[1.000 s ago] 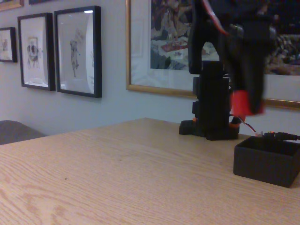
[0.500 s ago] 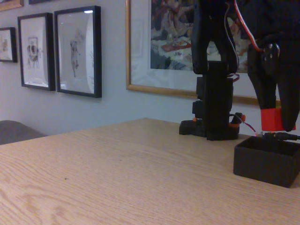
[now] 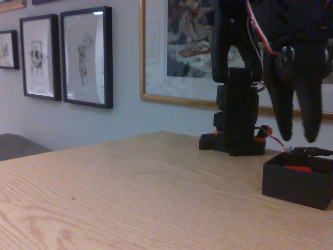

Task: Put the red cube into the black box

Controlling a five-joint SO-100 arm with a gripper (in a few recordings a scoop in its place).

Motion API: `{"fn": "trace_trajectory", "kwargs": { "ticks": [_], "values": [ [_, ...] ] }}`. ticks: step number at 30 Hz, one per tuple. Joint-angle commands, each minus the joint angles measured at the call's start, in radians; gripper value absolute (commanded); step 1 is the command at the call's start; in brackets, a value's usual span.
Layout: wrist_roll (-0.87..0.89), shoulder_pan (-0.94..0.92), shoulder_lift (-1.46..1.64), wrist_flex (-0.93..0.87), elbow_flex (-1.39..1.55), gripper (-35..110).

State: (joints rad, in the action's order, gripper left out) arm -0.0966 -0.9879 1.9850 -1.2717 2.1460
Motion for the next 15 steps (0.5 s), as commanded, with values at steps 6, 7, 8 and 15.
{"fn": "trace_trajectory", "kwargs": {
  "ticks": [6,7,8,15],
  "values": [
    [0.048,0.428,0.215,0.006,0.015,8],
    [0.043,0.489,0.244,0.035,0.057,9],
    [0.043,0.548,0.27,0.063,0.101,10],
    [0.12,0.854,0.436,0.169,0.383,3]
  ]
}}
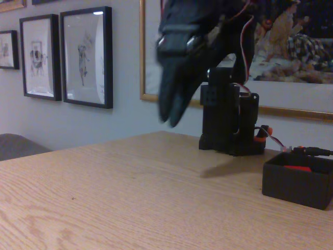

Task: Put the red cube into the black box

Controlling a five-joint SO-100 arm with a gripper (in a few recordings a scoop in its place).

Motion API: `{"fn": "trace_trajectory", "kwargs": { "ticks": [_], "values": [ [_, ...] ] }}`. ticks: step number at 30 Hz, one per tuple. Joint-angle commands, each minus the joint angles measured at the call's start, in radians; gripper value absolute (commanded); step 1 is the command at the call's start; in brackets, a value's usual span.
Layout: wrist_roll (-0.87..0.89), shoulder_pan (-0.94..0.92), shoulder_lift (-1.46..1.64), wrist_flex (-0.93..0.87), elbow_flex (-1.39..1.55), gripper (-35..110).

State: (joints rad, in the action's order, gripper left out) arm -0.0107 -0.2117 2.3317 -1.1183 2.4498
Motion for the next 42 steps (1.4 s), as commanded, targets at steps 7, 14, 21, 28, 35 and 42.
{"fn": "trace_trajectory", "kwargs": {
  "ticks": [7,14,21,28,35,42],
  "values": [
    [0.041,0.213,0.296,0.054,0.216,0],
    [0.035,0.201,0.318,0.123,0.298,0],
    [0.02,0.209,0.365,0.138,0.344,0],
    [0.028,0.219,0.437,0.129,0.387,-1],
    [0.028,0.216,0.462,0.118,0.394,-2],
    [0.032,0.218,0.489,0.109,0.402,-2]
  ]
}}
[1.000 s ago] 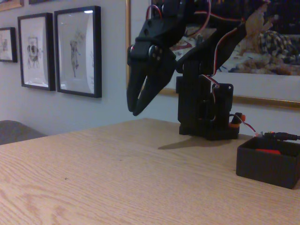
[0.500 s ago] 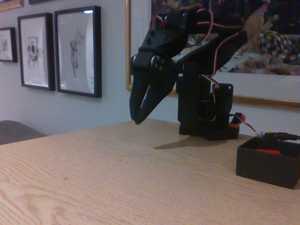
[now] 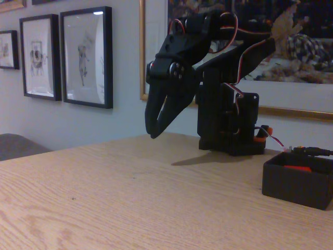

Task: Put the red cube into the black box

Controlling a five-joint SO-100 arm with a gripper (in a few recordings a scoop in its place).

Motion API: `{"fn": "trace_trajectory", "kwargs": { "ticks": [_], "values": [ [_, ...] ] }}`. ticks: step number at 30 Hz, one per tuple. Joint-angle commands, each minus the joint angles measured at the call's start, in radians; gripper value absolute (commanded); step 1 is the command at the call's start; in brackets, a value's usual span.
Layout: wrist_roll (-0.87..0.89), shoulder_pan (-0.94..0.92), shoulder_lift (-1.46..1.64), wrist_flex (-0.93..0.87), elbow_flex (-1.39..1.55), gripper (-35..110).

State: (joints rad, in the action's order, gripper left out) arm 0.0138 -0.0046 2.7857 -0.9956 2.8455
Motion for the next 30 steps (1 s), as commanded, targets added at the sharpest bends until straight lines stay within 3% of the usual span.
{"fn": "trace_trajectory", "kwargs": {
  "ticks": [1,30],
  "values": [
    [0.008,0.011,0.035,-0.014,0.006,-2],
    [-0.002,0.0,0.015,-0.006,0.002,-2]
  ]
}}
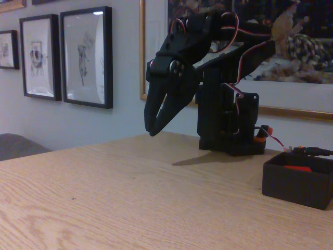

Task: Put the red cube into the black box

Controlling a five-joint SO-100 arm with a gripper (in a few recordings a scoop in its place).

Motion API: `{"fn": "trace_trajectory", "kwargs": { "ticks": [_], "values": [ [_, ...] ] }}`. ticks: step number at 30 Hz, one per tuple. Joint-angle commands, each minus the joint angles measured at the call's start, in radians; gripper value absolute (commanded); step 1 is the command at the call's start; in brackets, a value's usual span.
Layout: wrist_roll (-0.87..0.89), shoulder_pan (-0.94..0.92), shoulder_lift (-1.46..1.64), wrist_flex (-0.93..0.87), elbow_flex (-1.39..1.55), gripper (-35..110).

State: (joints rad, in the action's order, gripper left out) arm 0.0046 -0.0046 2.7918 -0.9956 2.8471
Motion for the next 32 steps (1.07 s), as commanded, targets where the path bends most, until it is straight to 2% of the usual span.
{"fn": "trace_trajectory", "kwargs": {
  "ticks": [1,32],
  "values": [
    [0.008,0.0,0.009,-0.006,0.0,-2],
    [0.002,-0.014,0.008,-0.006,0.0,-2]
  ]
}}
